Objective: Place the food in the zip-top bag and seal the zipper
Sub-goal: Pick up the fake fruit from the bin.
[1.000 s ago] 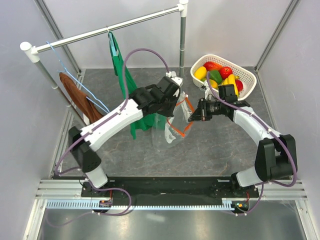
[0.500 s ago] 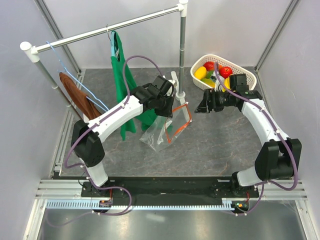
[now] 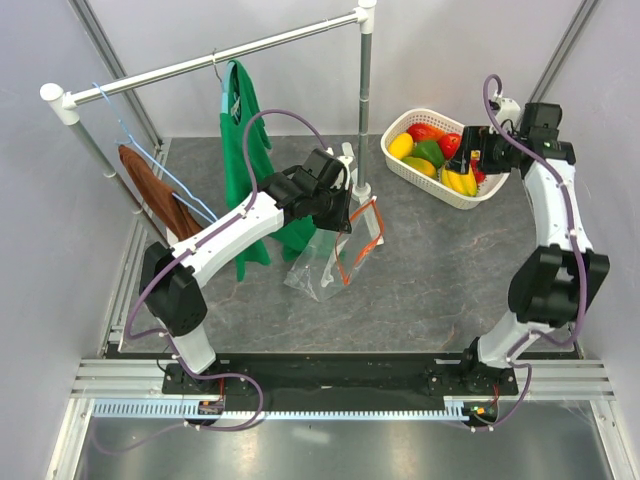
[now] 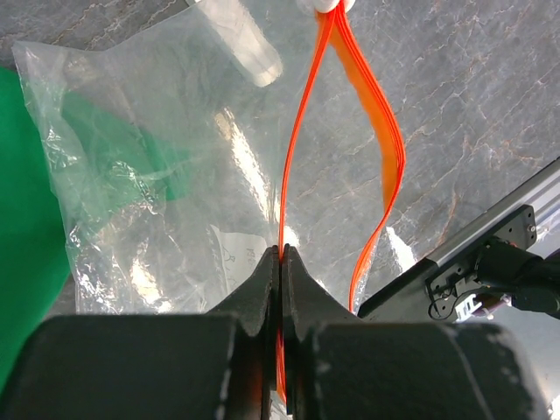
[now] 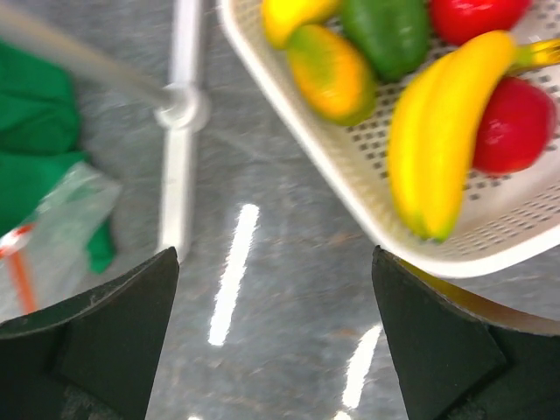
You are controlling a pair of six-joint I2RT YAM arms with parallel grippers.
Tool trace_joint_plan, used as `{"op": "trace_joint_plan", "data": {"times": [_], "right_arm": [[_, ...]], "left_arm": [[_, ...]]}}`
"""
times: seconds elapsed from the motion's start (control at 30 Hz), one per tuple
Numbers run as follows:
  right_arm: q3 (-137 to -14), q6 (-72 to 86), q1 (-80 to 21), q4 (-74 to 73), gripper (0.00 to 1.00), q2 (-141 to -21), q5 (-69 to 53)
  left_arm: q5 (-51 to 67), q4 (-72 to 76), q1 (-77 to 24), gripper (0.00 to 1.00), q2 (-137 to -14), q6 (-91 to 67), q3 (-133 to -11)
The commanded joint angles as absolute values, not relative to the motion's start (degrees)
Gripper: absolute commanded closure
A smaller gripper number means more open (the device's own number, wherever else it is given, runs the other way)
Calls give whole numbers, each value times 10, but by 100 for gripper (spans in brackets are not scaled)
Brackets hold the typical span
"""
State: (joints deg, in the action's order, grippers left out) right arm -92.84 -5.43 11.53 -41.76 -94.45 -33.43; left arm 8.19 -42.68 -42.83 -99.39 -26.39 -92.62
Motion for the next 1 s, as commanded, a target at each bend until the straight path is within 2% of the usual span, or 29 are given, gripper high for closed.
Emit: {"op": "trace_joint_plan", "data": {"times": [0.0,0.2,0.43,0.7,0.9,0.97], "right_arm": [[-1007,-91,113,-418,3,-1014,-245],[-1069,-90,113,-407,4,-1118,-202],[-1105,-88,113,-402,6,-1191,-211],[-1099,-83,113,-380,17,-1223,-218],[-1095,-87,113,-370,51,-1216,-206],[-1095,-88,114,-367,68,-1209,-198]], "left_arm": [[98,-399,-429,98,-972,-272,-939],[100,-393,-428,98,-973,-272,-937],[104,-388,-429,98,-978,-272,-937],[99,-388,-428,98,-979,-270,-931],[98,-388,-427,98,-982,-272,-933],[99,-389,-426,98,-983,-271,-933]]}}
